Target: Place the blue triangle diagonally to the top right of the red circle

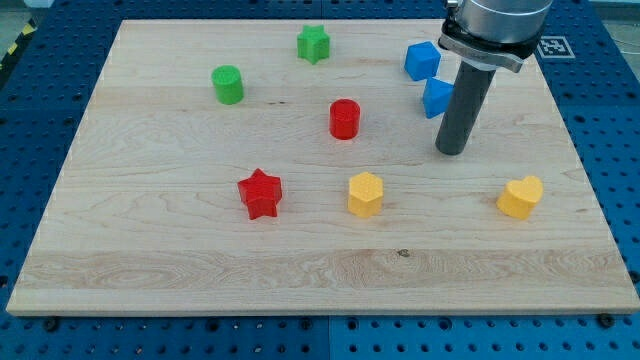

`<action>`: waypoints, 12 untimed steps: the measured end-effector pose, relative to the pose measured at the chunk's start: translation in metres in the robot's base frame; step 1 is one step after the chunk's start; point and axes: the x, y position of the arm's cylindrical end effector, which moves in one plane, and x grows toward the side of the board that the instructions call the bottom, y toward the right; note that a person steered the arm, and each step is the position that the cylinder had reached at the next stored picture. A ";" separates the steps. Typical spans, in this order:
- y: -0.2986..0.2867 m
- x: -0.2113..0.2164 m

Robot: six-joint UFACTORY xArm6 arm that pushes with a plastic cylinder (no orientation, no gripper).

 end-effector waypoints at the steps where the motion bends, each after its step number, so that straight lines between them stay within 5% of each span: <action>1: 0.000 -0.004; 5: -0.010 -0.067; 12: 0.011 -0.072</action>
